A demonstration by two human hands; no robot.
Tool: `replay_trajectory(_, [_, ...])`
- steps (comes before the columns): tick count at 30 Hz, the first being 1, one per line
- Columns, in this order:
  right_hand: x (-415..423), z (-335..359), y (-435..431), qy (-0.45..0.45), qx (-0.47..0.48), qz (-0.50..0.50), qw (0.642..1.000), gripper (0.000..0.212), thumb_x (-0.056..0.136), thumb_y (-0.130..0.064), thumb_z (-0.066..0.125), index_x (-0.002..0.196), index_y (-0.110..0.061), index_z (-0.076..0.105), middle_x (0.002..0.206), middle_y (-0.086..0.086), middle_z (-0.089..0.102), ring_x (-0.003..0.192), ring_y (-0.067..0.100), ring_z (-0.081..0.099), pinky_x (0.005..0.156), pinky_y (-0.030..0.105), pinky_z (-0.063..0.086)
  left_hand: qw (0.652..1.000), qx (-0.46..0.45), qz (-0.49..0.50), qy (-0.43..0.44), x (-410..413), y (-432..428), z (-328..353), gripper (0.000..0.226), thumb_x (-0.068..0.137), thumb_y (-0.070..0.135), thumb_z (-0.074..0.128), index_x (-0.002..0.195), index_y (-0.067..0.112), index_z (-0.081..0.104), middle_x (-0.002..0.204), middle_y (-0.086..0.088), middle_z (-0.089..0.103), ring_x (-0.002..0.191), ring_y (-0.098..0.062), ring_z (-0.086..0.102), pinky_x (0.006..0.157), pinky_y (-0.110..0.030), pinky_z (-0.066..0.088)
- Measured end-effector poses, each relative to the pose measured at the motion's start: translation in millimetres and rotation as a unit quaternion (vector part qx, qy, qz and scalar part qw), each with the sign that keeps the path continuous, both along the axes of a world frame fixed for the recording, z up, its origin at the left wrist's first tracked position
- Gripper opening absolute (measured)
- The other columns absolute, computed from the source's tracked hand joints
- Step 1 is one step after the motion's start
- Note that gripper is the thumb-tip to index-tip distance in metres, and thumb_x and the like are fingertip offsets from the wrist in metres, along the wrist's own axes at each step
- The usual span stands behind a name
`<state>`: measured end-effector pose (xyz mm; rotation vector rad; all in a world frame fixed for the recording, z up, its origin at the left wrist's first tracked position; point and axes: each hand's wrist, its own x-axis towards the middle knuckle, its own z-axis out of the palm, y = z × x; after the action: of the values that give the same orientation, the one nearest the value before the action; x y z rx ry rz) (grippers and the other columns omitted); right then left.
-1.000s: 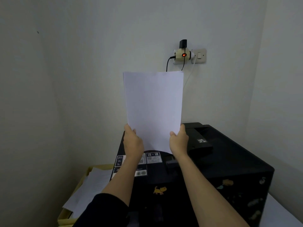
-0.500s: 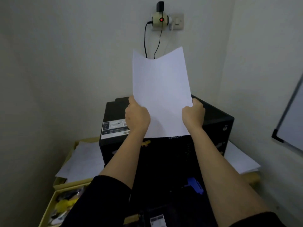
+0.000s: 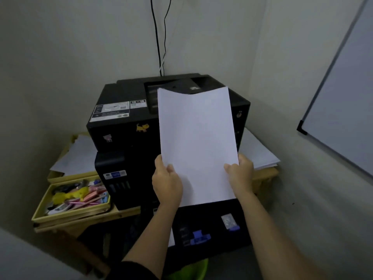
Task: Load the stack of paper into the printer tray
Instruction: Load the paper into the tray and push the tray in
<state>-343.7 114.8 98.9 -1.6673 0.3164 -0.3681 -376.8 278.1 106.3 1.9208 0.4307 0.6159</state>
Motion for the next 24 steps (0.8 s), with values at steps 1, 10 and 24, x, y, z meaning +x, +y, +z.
replay_trajectory(1, [-10,-14,-6,0.015,0.009,0.009,1.0,0.024,0.072,0.012,0.049,0.065,-0.01,0.055,0.065,0.002,0.055,0.057,0.013,0.045,0.044,0.017,0.035,1.0,0.0,0.0,0.02,-11,-5,-12,0.04,0.097,0.005,0.04,0.137,0.007,0.043,0.109,-0.021,0.065,0.09,-0.031,0.062,0.075,-0.031,0.046])
replay_trajectory(10, [-78,-118,-35,0.246,0.038,0.116,0.962,0.031,0.082,0.012,0.049,0.095,-0.01,0.067,0.092,0.008,0.066,0.086,0.025,0.059,0.076,0.033,0.049,0.973,-0.056,0.016,0.225,-89,-16,-98,0.044,0.098,0.003,0.04,0.142,0.005,0.041,0.129,-0.021,0.057,0.114,-0.036,0.056,0.099,-0.043,0.047])
replay_trajectory(24, [-41,-126,-18,0.337,-0.068,0.126,0.931,0.015,0.082,0.005,0.045,0.071,-0.001,0.053,0.075,0.012,0.056,0.071,0.025,0.057,0.061,0.029,0.044,0.909,-0.097,0.018,0.405,-45,16,-121,0.033,0.096,0.005,0.043,0.125,-0.007,0.055,0.13,-0.023,0.057,0.094,-0.026,0.062,0.069,-0.029,0.045])
